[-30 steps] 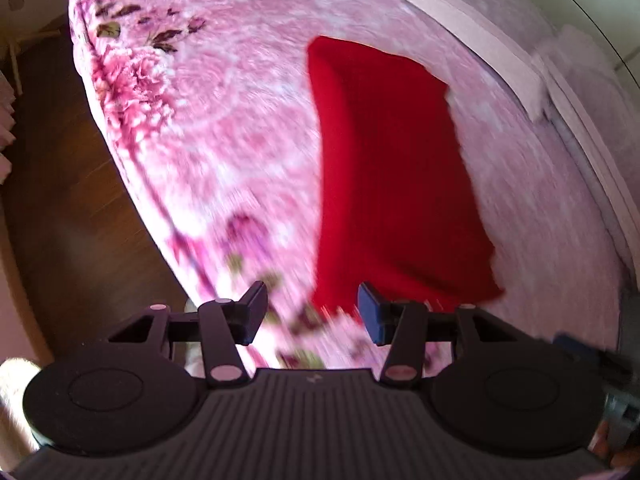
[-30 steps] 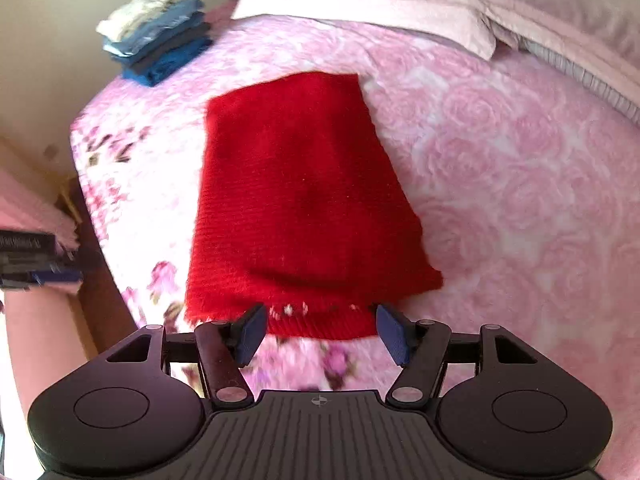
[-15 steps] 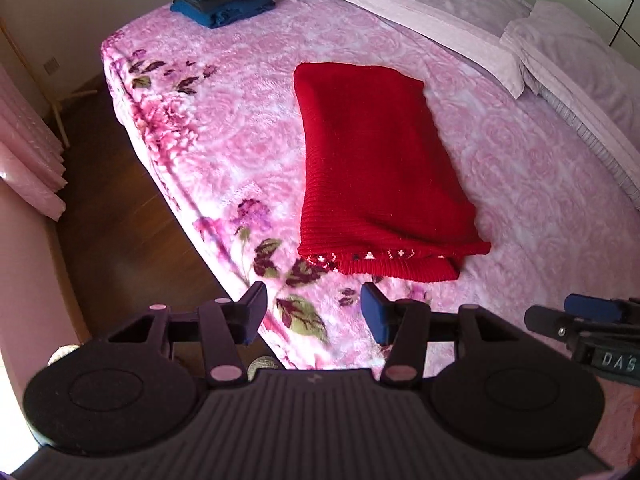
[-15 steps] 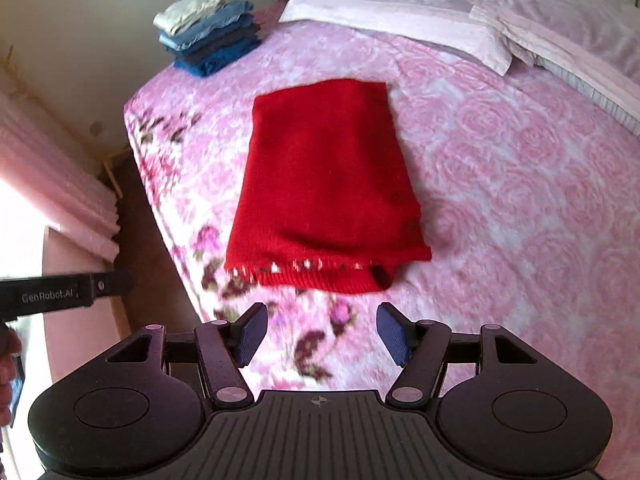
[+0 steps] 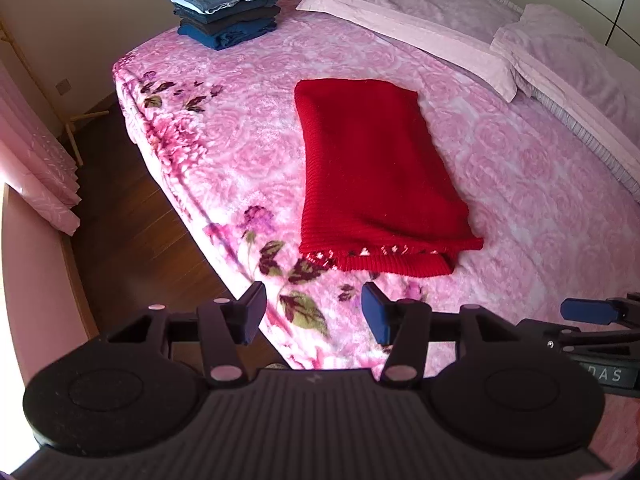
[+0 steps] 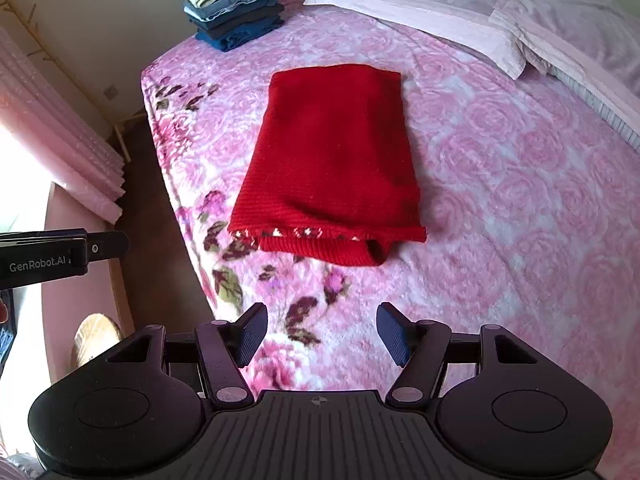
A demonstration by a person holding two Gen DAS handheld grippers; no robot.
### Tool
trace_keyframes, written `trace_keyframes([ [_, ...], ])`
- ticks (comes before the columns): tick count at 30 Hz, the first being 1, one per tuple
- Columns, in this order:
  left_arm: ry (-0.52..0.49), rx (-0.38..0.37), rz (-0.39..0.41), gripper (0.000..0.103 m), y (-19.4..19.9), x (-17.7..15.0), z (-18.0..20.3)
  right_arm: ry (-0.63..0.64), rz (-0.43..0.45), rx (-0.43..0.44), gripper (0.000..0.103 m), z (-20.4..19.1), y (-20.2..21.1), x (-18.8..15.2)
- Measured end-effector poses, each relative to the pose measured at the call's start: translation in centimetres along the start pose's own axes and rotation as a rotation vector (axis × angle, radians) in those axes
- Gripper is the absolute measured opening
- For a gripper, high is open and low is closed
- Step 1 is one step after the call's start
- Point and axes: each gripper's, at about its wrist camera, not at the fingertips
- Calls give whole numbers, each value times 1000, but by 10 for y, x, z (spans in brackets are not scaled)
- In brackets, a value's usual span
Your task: Fold clothes
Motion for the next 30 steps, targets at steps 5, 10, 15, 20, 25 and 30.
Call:
trace_keyframes([
  [5,4,11,-17,49,-1,-9,-1,-7,-31,21,64,0,-4,-5],
  [10,18,-15,-30,51,-7,-10,-7,-1,-34,28,64,1,-9,-1],
  [15,68,-96,-36,57,-31,-11,-25,-62,-38,83,64,25,-24,3],
  [20,178,-264,-63,58,-83,0,-56,-283,-17,296,64,88,-58,8],
  [25,355,-476,-44,59,-158,37,-90,-567,51,562,64,165,-118,26],
  [30,446,-601,3,59,-230,70,-114,-719,62,663,64,214,-193,58],
])
Point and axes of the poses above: each gripper's, at about its wrist camera, not at the fingertips, and y roughly against the way its jaws point, z to its right, x to its top, and after that the axes turned 15 degrees about -z, right-handed
